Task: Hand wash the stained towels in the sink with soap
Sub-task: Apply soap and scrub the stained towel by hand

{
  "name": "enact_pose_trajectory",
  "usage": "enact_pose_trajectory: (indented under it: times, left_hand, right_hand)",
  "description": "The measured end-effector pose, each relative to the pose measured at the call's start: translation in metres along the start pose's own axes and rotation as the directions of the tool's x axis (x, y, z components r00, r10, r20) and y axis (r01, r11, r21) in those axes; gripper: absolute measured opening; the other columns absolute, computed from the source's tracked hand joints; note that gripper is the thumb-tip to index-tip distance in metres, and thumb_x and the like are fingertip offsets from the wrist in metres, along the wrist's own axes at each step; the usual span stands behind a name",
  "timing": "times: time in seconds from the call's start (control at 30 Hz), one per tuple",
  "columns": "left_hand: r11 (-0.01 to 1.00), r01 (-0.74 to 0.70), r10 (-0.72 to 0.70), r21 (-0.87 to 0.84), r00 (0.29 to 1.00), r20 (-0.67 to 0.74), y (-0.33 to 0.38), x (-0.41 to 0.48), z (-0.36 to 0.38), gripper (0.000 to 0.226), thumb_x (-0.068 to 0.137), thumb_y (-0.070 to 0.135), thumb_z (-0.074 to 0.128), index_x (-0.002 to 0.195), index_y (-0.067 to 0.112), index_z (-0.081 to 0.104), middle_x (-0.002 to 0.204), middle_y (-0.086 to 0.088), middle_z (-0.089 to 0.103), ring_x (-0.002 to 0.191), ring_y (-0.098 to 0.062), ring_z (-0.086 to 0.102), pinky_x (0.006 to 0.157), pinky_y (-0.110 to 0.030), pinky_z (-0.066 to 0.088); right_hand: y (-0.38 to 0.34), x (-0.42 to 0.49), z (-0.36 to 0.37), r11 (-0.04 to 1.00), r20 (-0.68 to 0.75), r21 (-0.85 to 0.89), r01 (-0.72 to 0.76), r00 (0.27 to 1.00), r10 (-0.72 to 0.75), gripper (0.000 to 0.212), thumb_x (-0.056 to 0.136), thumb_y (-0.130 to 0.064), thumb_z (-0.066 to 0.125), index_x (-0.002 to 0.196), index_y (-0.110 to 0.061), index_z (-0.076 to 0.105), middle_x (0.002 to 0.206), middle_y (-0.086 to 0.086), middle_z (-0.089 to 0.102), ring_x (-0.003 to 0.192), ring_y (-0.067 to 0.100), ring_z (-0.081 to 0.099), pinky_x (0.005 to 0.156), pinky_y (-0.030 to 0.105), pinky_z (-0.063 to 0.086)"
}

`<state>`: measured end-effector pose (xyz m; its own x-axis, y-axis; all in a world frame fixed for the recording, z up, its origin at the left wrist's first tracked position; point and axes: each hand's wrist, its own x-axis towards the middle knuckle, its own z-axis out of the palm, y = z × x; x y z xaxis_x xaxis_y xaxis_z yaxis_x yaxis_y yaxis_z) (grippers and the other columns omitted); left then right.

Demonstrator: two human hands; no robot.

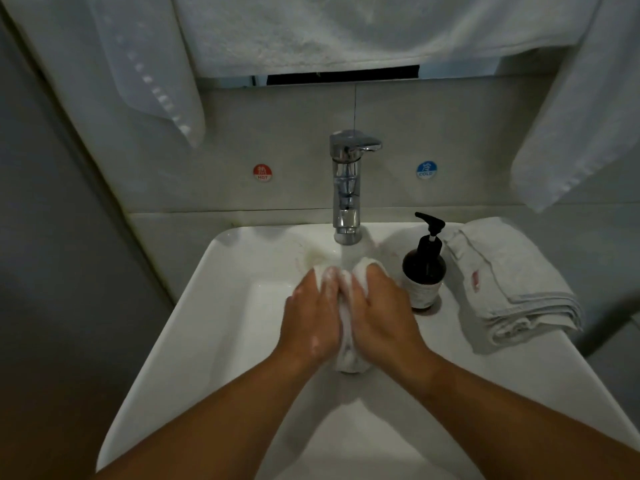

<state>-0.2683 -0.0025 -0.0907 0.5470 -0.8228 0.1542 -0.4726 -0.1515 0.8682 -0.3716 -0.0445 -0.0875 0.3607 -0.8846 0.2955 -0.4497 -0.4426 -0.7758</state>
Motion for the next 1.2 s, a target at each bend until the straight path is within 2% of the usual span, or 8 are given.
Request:
enact_pose_trajectory:
  times: [0.1,0.27,0.43,0.6,0.8,0.97,1.1,1.2]
  left_hand:
    - [0.986,0.134,-0.142,-0.103,0.988,-0.069,0.003,0.004,-0.005,0.046,0.108,0.044,0.029,0.103,0.021,0.068,0.101,-0.001,0.072,0.098,-0.022,0.066,0.09,-0.037,0.05]
    - [0.999,-0.041,0.043,-0.036,0.997,0.069,0.011,-0.01,0.008,0.067,0.093,0.07,0.027,0.121,0.023,0.066,0.113,0.001,0.072,0.107,-0.019,0.066,0.097,-0.039,0.051]
    - [0.961,0.271,-0.268,-0.058,0.962,0.057,-0.006,0.012,0.0,0.05,0.106,0.049,0.034,0.11,0.016,0.072,0.109,-0.009,0.073,0.101,-0.028,0.068,0.097,-0.043,0.053]
    - [0.997,0.029,-0.033,0.072,0.998,0.058,0.01,-0.012,0.014,0.057,0.098,0.062,0.029,0.108,0.022,0.068,0.105,-0.002,0.072,0.101,-0.024,0.067,0.091,-0.038,0.052]
    - [0.953,0.286,-0.287,-0.098,0.958,0.009,0.0,0.007,0.004,0.049,0.106,0.047,0.036,0.109,0.014,0.072,0.105,-0.01,0.073,0.098,-0.029,0.068,0.094,-0.044,0.055]
    - [0.998,-0.045,0.042,0.04,0.997,0.069,0.013,-0.014,0.007,0.05,0.104,0.053,0.033,0.107,0.021,0.07,0.102,-0.001,0.073,0.096,-0.021,0.068,0.088,-0.038,0.054]
    - [0.976,0.213,-0.211,-0.051,0.977,0.031,-0.009,0.016,0.006,0.058,0.097,0.059,0.032,0.109,0.017,0.072,0.108,-0.009,0.073,0.103,-0.03,0.068,0.096,-0.045,0.053]
    - [0.988,0.119,-0.121,0.098,0.993,0.015,-0.005,0.001,0.008,0.052,0.104,0.051,0.031,0.111,0.018,0.071,0.109,-0.008,0.073,0.102,-0.029,0.067,0.094,-0.041,0.053]
  right_hand:
    - [-0.004,0.0,0.009,0.999,0.066,-0.008,0.039,0.997,-0.038,0.041,0.096,-0.065,0.034,0.09,-0.026,0.046,0.086,-0.003,0.064,0.08,0.019,0.064,0.071,0.034,0.048]
    - [0.016,0.021,-0.009,0.996,0.039,-0.023,-0.09,0.995,0.091,0.035,0.107,-0.035,0.039,0.089,-0.014,0.059,0.089,0.003,0.066,0.092,0.027,0.065,0.075,0.031,0.041]
    - [-0.007,-0.003,0.004,0.998,0.129,-0.053,0.023,0.991,-0.016,0.038,0.099,-0.055,0.037,0.088,-0.022,0.053,0.086,-0.001,0.064,0.083,0.021,0.063,0.075,0.035,0.048]
    - [0.021,0.024,-0.011,0.985,0.048,0.056,-0.166,0.985,0.163,0.038,0.107,-0.037,0.041,0.084,-0.014,0.062,0.083,0.002,0.066,0.086,0.024,0.065,0.075,0.034,0.045]
    - [-0.003,0.001,0.0,0.999,0.108,-0.052,0.005,0.994,0.001,0.032,0.103,-0.047,0.04,0.084,-0.023,0.047,0.085,-0.001,0.062,0.081,0.021,0.061,0.071,0.032,0.043]
    - [0.021,0.023,-0.011,0.978,0.151,-0.02,-0.206,0.967,0.206,0.036,0.107,-0.037,0.04,0.09,-0.016,0.065,0.093,0.006,0.07,0.097,0.031,0.066,0.085,0.038,0.05]
    - [0.006,0.002,-0.006,1.0,0.182,-0.022,0.0,0.983,0.004,0.035,0.104,-0.043,0.045,0.08,-0.021,0.057,0.084,-0.003,0.065,0.079,0.014,0.061,0.072,0.024,0.044]
    - [0.008,0.016,-0.004,0.999,0.126,-0.047,-0.009,0.992,0.015,0.035,0.105,-0.037,0.045,0.074,-0.024,0.051,0.075,-0.007,0.058,0.07,0.013,0.056,0.065,0.023,0.037]
